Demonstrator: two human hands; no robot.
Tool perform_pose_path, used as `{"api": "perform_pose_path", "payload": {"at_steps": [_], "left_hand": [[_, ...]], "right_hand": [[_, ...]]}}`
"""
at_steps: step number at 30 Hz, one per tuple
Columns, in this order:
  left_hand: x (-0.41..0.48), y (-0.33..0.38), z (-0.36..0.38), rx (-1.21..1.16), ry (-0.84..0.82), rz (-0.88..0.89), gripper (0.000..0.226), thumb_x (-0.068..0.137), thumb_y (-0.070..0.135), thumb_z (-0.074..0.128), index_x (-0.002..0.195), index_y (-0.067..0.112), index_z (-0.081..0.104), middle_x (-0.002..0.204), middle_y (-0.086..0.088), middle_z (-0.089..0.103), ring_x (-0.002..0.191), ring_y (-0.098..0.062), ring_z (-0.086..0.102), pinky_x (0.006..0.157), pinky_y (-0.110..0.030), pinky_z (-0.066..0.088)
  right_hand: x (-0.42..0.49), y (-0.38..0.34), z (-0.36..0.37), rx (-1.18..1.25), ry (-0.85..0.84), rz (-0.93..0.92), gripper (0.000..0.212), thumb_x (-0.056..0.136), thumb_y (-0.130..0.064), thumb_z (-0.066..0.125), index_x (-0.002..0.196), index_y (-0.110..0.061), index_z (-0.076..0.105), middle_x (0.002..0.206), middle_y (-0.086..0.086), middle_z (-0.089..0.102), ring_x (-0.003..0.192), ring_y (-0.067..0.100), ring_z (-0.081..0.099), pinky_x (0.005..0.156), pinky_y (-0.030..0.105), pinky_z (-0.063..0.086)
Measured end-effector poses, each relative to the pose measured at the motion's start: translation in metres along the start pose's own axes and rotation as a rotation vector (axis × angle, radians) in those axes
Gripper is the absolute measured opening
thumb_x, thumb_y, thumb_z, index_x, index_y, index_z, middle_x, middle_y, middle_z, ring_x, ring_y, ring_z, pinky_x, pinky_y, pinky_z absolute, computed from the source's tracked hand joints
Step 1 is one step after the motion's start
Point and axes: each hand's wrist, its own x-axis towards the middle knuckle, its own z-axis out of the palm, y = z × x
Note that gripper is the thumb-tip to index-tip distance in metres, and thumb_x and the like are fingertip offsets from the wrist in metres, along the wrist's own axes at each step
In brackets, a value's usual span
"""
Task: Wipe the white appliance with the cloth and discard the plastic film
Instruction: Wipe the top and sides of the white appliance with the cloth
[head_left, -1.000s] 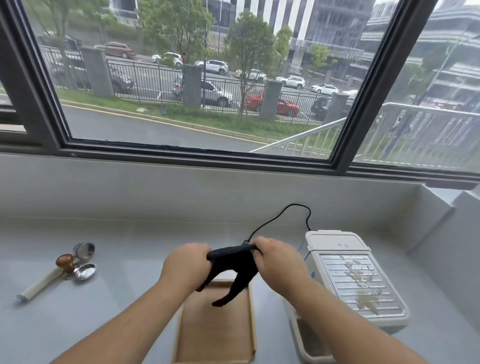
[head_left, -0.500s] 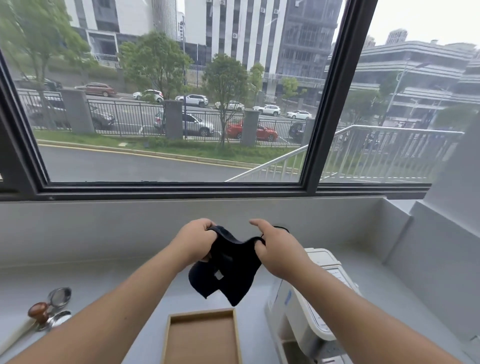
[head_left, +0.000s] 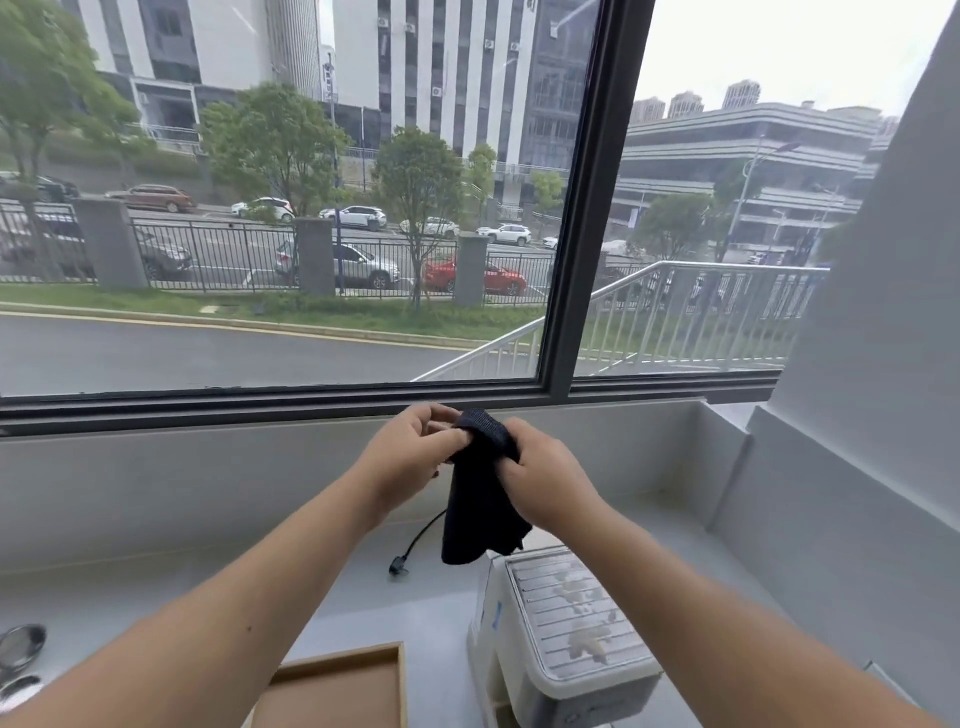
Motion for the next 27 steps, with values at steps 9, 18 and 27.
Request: {"api": "perform_pose_path", "payload": {"at_steps": [9, 18, 27], "left_hand": [[0.010, -0.061, 0.065, 0.657, -0.032, -0.037, 0.095, 0.071, 0.078, 0.060, 0.153, 0.035, 0.040, 0.160, 0.008, 0.044, 0.144, -0.018, 0.046, 0.115, -0.039, 0.041], [0.018, -0.139, 0.128, 0.842, -0.022, -0.083, 0.066, 0.100, 0.056, 0.053, 0.159, 0.035, 0.035, 0.175, 0.002, 0.014, 0.156, -0.024, 0.027, 0.122, -0.039, 0.029], [0.029, -0.169, 0.179, 0.678, 0.149, -0.186, 0.048, 0.109, 0.044, 0.031, 0.154, 0.032, 0.040, 0.175, 0.000, 0.012, 0.149, -0.033, 0.034, 0.117, -0.046, 0.037]], "right_hand": [[0.011, 0.068, -0.049, -0.050, 0.078, 0.016, 0.013, 0.090, -0.032, 0.053, 0.101, -0.035, 0.058, 0.080, -0.009, 0.070, 0.075, 0.018, 0.066, 0.067, 0.042, 0.057], [0.011, 0.140, -0.036, -0.323, -0.090, 0.018, 0.027, 0.093, -0.035, 0.053, 0.114, -0.026, 0.066, 0.104, 0.004, 0.059, 0.107, 0.029, 0.051, 0.086, 0.041, 0.048], [0.016, 0.185, 0.000, -0.359, -0.267, 0.028, 0.035, 0.091, -0.026, 0.052, 0.124, -0.027, 0.063, 0.113, 0.005, 0.060, 0.107, 0.031, 0.056, 0.087, 0.040, 0.051]]}}
